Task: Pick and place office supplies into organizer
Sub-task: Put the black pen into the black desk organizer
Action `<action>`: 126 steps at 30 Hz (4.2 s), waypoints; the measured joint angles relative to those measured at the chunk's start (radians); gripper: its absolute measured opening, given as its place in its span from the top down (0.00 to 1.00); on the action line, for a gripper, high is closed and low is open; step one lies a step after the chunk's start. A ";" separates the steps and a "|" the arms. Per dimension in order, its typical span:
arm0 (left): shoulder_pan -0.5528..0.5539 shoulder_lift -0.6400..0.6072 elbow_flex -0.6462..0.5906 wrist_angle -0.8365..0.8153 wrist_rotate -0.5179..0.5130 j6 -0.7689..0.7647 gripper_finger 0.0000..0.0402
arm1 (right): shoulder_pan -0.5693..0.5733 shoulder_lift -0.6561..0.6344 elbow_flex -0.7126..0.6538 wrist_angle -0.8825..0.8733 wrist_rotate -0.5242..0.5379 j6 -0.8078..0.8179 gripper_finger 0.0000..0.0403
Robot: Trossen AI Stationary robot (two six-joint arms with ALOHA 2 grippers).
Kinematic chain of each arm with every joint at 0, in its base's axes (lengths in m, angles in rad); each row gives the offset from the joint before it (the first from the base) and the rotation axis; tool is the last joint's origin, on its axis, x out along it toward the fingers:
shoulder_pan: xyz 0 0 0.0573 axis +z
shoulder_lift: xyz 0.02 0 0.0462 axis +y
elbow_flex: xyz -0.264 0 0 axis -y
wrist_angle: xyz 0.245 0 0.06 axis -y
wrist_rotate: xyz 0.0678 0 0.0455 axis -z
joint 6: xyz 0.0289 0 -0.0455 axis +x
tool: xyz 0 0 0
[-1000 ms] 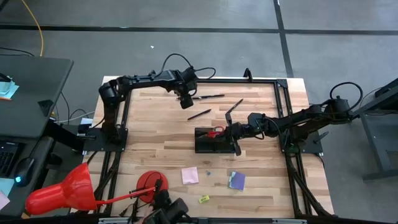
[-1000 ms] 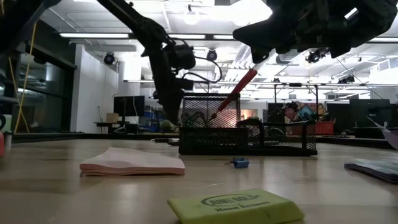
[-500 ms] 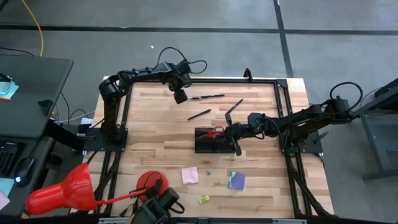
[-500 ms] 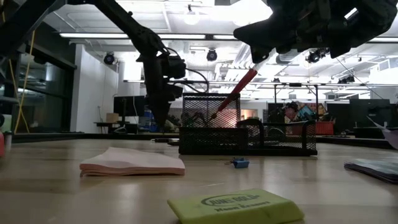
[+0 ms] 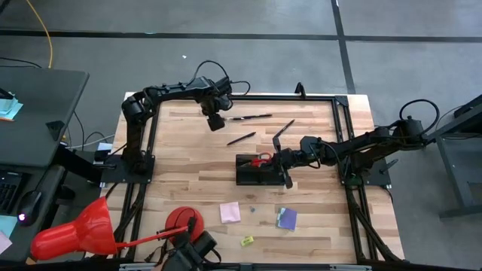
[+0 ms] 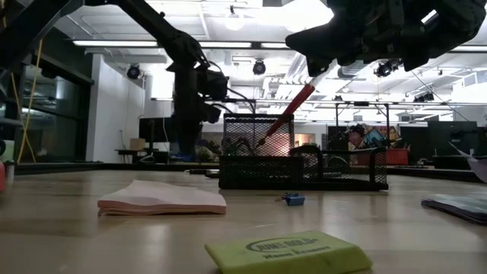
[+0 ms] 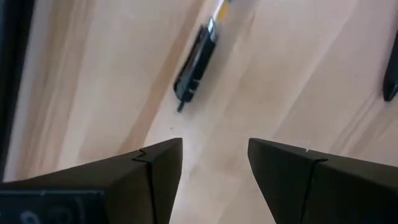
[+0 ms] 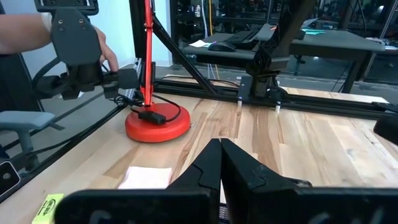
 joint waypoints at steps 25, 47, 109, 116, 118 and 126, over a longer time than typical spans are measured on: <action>-0.001 0.111 0.015 0.133 -0.006 0.049 0.56 | 0.007 0.001 0.000 -0.018 0.001 -0.008 1.00; -0.002 0.119 0.014 0.179 -0.096 0.093 0.90 | 0.007 0.001 0.000 -0.039 0.001 -0.023 1.00; -0.024 0.116 0.193 0.208 -0.114 0.465 0.57 | -0.014 0.064 0.000 -0.064 -0.002 -0.007 1.00; 0.021 0.147 0.193 0.204 -0.058 0.432 0.57 | -0.012 0.064 0.000 -0.062 -0.003 -0.007 1.00; 0.028 0.163 0.193 0.206 -0.049 0.432 0.57 | -0.012 0.064 0.000 -0.062 -0.003 -0.007 1.00; 0.031 0.205 0.193 0.209 -0.080 0.398 0.57 | -0.012 0.064 0.000 -0.053 -0.005 -0.013 1.00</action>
